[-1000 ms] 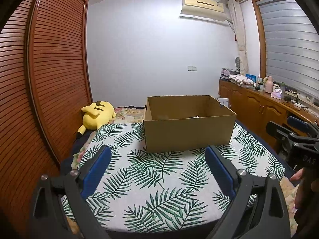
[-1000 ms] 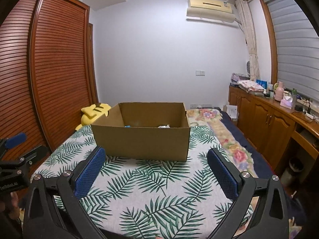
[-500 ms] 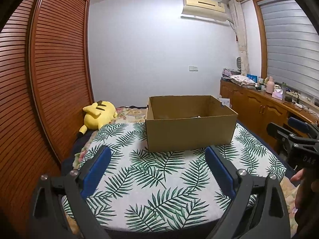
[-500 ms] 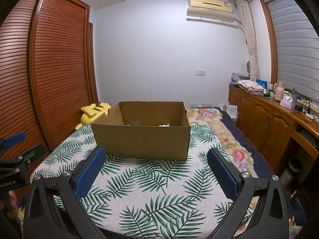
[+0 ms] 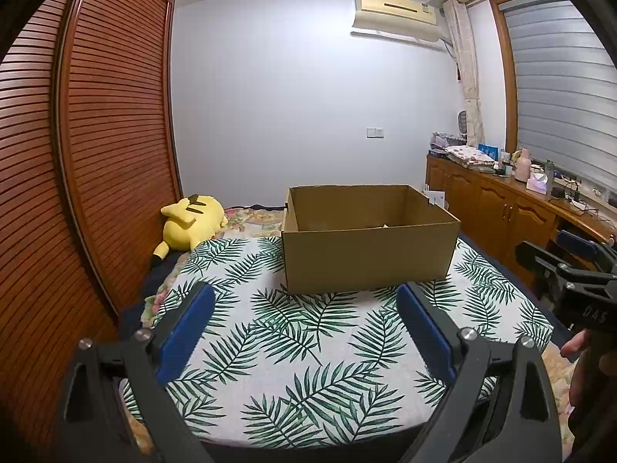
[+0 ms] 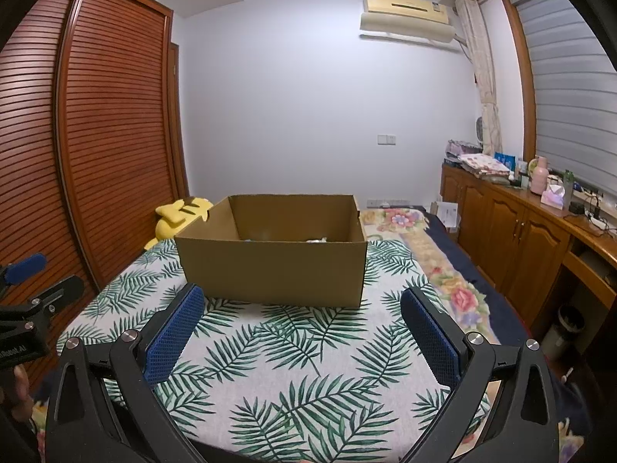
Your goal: Organize snacks
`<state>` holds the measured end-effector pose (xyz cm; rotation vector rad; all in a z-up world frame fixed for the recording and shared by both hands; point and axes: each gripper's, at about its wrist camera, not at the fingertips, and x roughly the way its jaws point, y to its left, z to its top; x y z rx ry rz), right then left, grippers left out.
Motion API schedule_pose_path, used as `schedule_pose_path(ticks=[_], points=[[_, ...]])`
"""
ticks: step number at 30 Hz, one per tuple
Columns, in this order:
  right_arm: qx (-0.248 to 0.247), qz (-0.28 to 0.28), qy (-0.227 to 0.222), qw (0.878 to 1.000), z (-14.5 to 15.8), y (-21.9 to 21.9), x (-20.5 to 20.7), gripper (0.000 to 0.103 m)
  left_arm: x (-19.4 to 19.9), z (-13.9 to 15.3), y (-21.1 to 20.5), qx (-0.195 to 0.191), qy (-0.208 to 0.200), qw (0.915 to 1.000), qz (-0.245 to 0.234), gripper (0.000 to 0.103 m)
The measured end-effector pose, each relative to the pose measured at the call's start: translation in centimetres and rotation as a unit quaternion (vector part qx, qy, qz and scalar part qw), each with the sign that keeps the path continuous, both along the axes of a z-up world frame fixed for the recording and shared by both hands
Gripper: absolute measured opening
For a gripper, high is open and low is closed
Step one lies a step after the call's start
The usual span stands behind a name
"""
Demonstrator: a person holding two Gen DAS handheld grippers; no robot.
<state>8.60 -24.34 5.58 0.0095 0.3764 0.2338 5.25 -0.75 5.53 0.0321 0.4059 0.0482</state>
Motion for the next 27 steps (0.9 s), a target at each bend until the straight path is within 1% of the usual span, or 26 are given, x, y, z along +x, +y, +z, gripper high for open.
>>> schedule_pose_path(ticks=[27], points=[[-0.001,0.000,0.000,1.000,-0.08,-0.05,-0.02,0.103,-0.16,0.16,0.01,-0.002,-0.004,1.0000,0.000,0.096]])
